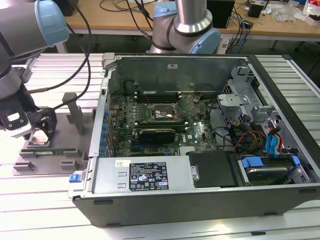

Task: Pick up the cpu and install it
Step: 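Pick up the cpu and move it towards the insertion slot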

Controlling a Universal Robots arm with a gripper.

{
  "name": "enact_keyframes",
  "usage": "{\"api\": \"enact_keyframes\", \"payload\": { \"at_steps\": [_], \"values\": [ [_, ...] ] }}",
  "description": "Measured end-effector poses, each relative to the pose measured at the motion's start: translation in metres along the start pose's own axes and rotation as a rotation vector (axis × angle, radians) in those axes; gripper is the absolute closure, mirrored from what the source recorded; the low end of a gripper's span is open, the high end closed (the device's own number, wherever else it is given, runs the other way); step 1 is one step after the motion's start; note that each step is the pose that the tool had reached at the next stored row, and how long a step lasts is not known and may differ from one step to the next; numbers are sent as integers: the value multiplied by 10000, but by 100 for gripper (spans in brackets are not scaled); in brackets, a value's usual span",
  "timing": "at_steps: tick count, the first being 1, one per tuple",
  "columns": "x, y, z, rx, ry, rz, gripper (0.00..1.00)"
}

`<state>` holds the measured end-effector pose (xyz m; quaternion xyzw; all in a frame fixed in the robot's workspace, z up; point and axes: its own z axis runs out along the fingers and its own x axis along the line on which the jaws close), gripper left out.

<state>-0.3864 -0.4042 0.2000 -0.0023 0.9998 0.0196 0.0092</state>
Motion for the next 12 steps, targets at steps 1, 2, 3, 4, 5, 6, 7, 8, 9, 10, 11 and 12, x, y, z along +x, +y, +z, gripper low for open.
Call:
{"api": "enact_keyframes", "payload": {
  "at_steps": [1, 2, 3, 4, 5, 6, 7, 8, 9, 10, 11, 12],
  "values": [
    [0, 2, 6, -1, 5, -91, 34],
    [0, 2, 6, -6, 6, -101, 34],
    [0, 3, 7, -12, 4, -100, 34],
    [0, 2, 10, -14, 1, -129, 34],
    [-1, 3, 29, -16, -26, -295, 34],
    [0, 8, 35, -12, -34, -339, 34],
    [0, 13, 40, -14, -35, -339, 34],
    [0, 12, 54, -12, -38, -252, 34],
    [0, 12, 62, -8, -44, -77, 34],
    [1, 12, 67, -5, -49, 51, 34],
    [1, 12, 70, -2, -54, 192, 34],
    [4, 14, 71, -1, -55, 234, 34]
  ]
}}
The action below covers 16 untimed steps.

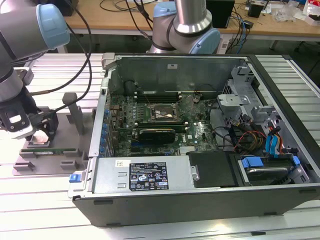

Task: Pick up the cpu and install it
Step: 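Pick up the cpu and move it towards the insertion slot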

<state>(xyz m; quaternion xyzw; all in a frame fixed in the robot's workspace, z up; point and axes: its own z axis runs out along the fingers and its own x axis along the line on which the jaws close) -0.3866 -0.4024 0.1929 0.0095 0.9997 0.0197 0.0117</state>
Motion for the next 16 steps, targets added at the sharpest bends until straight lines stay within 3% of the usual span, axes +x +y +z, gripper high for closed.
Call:
{"api": "enact_keyframes", "payload": {
  "at_steps": [4, 16],
  "values": [
    [34, 22, 14, -1, -18, 2, 34],
    [35, 26, 53, -5, -23, -241, 34]
  ]
}}
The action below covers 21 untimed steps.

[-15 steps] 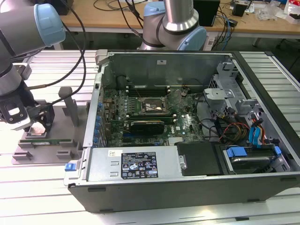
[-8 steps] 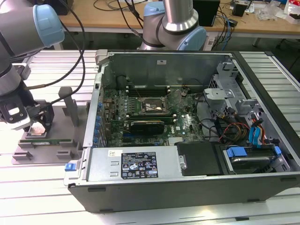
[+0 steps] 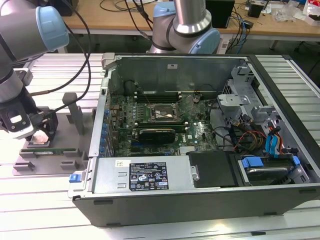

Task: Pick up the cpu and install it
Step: 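Pick up the cpu and move it towards the insertion slot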

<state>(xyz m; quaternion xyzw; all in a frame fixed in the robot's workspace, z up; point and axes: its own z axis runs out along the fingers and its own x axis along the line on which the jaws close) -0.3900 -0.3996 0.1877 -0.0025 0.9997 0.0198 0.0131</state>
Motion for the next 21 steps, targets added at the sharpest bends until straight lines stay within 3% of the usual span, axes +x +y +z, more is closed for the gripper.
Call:
{"api": "enact_keyframes", "payload": {
  "at_steps": [21],
  "values": [
    [7, 19, 6, 1, 0, 0, 35]
  ]
}}
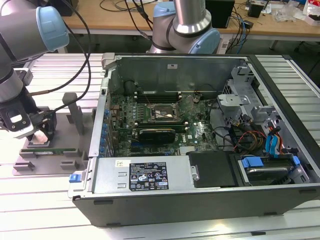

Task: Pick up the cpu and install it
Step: 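Pick up the cpu and move it towards the insertion slot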

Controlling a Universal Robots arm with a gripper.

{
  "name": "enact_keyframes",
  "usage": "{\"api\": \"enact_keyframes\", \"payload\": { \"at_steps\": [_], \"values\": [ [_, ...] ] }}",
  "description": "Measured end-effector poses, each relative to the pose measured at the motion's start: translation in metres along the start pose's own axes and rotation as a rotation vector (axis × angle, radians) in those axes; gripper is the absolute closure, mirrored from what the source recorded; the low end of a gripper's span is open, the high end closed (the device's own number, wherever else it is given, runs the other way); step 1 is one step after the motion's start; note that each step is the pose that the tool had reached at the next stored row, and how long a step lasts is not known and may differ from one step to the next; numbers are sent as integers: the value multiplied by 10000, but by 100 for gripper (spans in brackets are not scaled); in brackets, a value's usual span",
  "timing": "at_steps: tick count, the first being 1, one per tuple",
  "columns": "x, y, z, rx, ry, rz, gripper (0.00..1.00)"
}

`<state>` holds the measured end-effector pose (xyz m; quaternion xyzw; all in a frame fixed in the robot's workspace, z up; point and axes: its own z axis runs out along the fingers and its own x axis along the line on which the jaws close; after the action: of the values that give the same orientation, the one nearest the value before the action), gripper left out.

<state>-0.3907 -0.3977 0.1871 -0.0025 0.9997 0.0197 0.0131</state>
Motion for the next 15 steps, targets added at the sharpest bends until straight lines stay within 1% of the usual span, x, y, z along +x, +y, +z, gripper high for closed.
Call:
{"api": "enact_keyframes", "payload": {
  "at_steps": [1, 4, 5, 8, 10, 13, 15],
  "values": [
    [0, 0, 0, 0, 0, 0, 42],
    [0, 0, 0, 0, 1, 0, 42],
    [0, 0, 0, 0, 1, 0, 45],
    [-1, 0, -1, 0, 0, 0, 45],
    [-2, 1, -23, 0, -1, 0, 45],
    [-2, 1, -29, 0, 1, 0, 45],
    [-3, 2, -52, -1, -2, 0, 45]
  ]
}}
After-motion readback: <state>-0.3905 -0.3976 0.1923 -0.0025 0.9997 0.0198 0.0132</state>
